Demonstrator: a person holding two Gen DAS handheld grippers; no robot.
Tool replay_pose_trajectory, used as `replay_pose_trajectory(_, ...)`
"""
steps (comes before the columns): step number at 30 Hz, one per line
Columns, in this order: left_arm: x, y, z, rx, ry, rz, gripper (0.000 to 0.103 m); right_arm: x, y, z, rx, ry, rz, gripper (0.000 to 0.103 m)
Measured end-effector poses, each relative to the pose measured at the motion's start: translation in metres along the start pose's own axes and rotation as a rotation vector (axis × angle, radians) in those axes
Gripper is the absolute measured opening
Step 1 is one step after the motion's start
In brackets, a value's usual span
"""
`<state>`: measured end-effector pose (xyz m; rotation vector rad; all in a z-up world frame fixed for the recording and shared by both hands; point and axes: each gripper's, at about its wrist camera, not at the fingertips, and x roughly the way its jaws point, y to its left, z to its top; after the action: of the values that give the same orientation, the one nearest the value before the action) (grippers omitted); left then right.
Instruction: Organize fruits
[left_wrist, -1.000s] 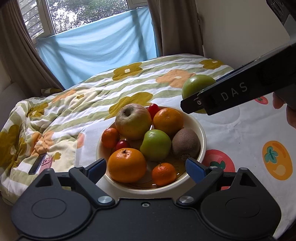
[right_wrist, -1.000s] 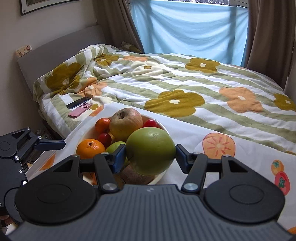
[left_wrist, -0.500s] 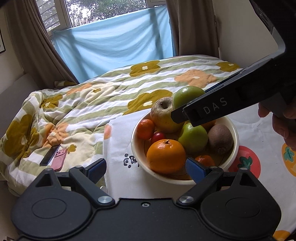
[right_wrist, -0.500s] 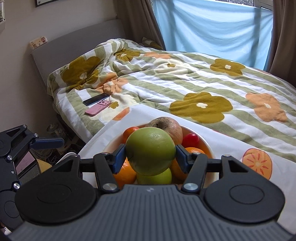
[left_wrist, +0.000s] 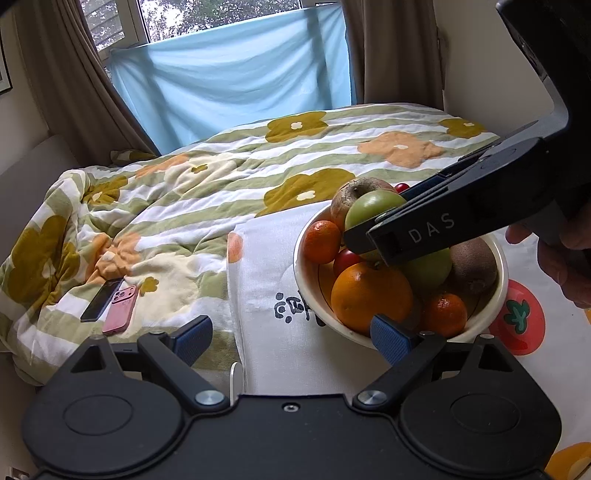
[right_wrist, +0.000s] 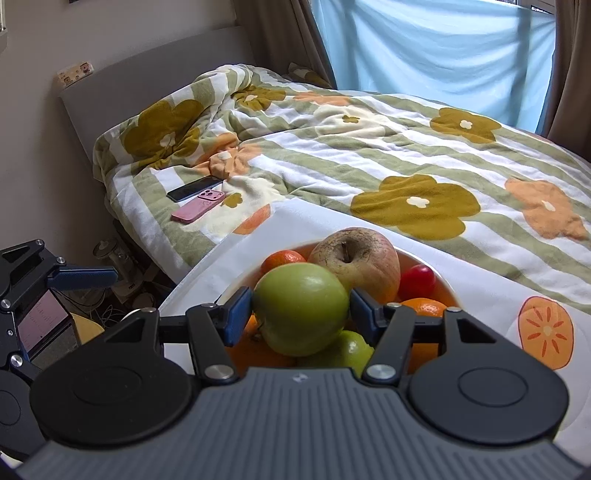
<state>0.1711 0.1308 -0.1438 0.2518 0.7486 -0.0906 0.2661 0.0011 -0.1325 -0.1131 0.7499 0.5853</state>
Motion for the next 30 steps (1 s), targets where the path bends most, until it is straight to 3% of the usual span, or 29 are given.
replay_pose_trajectory(3, 0.002, 0.002, -0.001, 0.004, 0.002, -0.009, 0.095, -0.001, 0.006, 0.000, -0.019, -0.023, -0.028, 0.095)
replay_pose_trajectory(15, -0.010, -0.010, 0.004, 0.020, -0.014, 0.010, 0.095, -0.022, 0.003, -0.001, -0.013, -0.057, -0.030, 0.095)
replay_pose_trajectory(24, -0.062, -0.039, 0.020, -0.004, -0.074, 0.030, 0.095, -0.095, -0.007, -0.005, -0.018, -0.119, -0.053, 0.095)
replay_pose_trajectory(30, -0.112, -0.067, 0.042, -0.035, -0.125, 0.023, 0.095, -0.172, -0.020, -0.017, 0.003, -0.150, -0.114, 0.095)
